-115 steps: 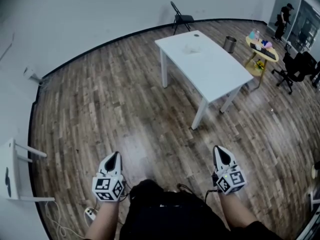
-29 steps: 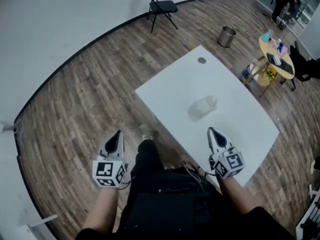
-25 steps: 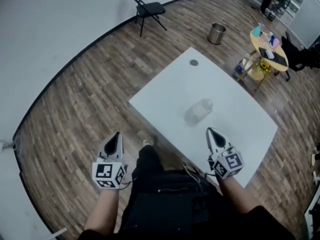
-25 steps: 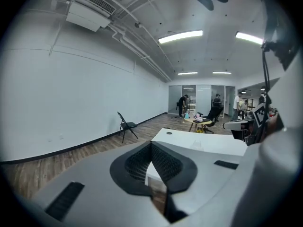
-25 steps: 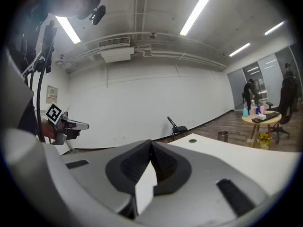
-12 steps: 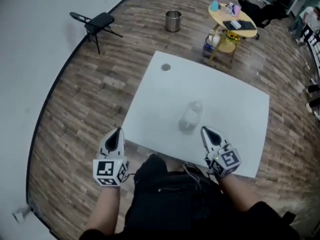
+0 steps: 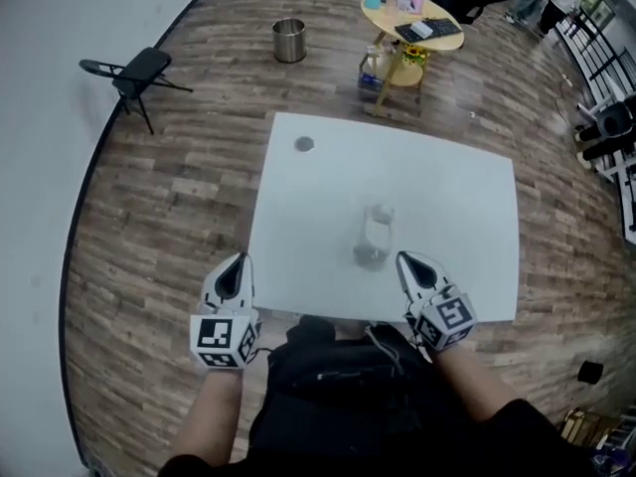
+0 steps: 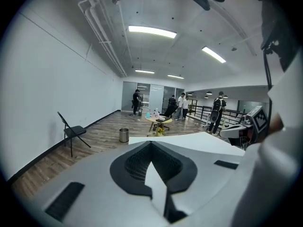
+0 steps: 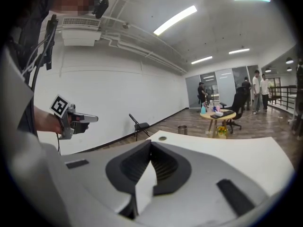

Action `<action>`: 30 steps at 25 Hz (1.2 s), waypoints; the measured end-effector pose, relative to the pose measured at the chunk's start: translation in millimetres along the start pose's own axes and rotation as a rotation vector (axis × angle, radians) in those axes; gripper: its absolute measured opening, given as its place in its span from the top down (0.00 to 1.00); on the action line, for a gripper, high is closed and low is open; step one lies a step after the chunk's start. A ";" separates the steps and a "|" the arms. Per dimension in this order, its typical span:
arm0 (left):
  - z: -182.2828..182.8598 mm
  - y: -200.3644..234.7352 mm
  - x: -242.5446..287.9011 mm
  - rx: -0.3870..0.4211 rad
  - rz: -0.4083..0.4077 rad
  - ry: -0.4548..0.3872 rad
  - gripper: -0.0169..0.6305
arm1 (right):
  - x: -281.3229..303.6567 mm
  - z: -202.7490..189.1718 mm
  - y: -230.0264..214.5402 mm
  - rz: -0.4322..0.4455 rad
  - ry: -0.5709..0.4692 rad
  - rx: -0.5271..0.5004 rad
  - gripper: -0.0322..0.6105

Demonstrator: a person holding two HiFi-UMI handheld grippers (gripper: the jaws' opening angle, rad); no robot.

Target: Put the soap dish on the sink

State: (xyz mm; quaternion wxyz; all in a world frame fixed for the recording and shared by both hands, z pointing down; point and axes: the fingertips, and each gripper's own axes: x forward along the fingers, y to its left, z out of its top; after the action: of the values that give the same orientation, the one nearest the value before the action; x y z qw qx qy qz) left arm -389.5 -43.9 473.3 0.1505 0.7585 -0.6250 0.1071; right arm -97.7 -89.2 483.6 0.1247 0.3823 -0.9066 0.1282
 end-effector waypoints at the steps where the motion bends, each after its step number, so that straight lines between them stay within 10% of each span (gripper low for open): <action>1: -0.1 5.0 3.6 -0.002 -0.015 0.003 0.99 | 2.7 -3.1 3.5 -0.002 0.005 -0.002 0.94; 30: -7.7 -33.3 114.6 0.094 -0.299 0.163 0.99 | 50.9 -124.8 -6.2 -0.199 0.313 0.060 0.91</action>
State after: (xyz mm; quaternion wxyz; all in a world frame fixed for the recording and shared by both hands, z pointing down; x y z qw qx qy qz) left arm -334.2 -140.3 517.5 0.1795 0.8379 -0.4852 0.1739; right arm -111.6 -86.1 617.7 0.2648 0.4490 -0.8296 0.2000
